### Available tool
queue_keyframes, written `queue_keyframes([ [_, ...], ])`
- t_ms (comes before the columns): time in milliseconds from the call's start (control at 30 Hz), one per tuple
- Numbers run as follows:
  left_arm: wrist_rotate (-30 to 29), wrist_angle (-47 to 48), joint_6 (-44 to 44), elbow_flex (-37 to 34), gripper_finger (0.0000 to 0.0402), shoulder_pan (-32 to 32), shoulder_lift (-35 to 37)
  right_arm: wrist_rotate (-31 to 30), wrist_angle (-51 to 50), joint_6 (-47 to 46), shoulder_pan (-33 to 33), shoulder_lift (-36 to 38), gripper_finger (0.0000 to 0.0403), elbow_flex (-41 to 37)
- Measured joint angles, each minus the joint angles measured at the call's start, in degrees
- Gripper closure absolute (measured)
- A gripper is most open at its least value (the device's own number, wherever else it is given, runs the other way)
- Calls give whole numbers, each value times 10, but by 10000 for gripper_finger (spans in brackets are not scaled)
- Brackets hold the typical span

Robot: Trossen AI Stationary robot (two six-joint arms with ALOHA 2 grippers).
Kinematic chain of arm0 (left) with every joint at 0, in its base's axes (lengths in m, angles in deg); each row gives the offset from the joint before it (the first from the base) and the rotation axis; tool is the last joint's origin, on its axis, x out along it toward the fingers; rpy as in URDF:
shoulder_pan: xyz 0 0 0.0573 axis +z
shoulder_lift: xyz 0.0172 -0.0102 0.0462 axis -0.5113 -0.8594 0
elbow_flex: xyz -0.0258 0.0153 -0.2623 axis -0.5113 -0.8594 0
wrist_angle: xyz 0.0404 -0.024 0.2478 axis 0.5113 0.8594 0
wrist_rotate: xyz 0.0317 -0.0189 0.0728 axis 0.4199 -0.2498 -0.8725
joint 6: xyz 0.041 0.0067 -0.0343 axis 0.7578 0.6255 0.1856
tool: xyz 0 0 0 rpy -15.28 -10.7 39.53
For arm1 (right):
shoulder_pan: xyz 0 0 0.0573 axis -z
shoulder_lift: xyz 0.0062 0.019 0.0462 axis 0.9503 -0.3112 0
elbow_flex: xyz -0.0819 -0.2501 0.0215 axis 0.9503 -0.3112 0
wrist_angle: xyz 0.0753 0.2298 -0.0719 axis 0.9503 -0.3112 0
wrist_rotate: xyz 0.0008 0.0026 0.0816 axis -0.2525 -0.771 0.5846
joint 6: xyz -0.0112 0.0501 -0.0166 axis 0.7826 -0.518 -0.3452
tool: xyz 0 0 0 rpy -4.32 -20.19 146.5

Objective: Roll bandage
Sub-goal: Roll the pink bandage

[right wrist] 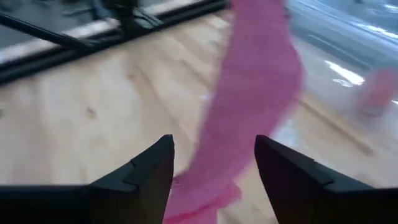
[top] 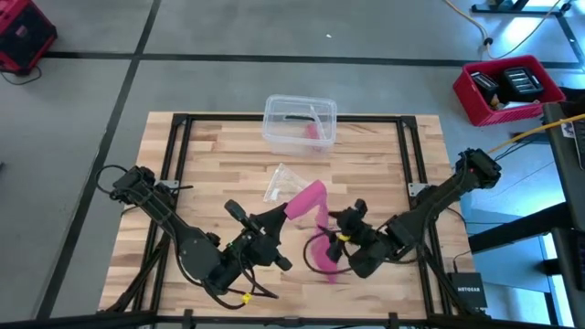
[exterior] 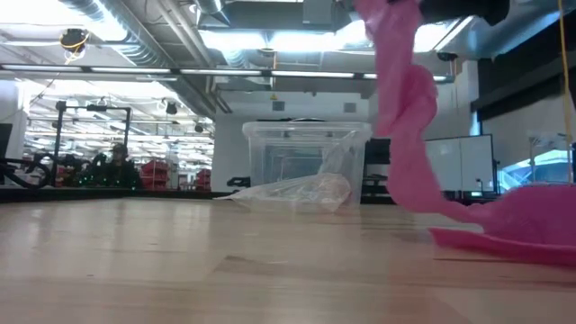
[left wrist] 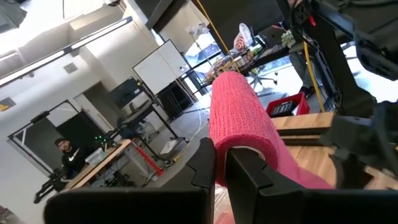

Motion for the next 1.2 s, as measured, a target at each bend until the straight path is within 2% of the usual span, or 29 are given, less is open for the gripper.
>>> queue_keyframes([
  [167,0,14,-12,0,384,0,0,14,-52,-13,18,0,180,0],
  [267,0,14,-14,0,384,-1,0,14,-67,5,16,0,202,0],
  [333,0,12,-15,0,384,-4,0,15,-76,17,15,0,235,0],
  [500,32,4,-28,0,384,-21,0,3,-75,67,16,-3,372,-6],
  [533,33,-5,-21,0,384,-27,0,2,-74,82,15,-3,387,-6],
  [700,34,-38,18,0,384,-60,15,26,-74,121,-12,-3,389,-6],
  [867,38,-40,19,0,384,-83,50,55,-71,129,-60,-3,394,-6],
  [967,86,-31,24,0,384,-99,66,63,-72,143,-90,-3,399,-6],
  [1200,279,-30,31,0,384,-123,91,27,-31,175,-121,-10,398,-5],
])
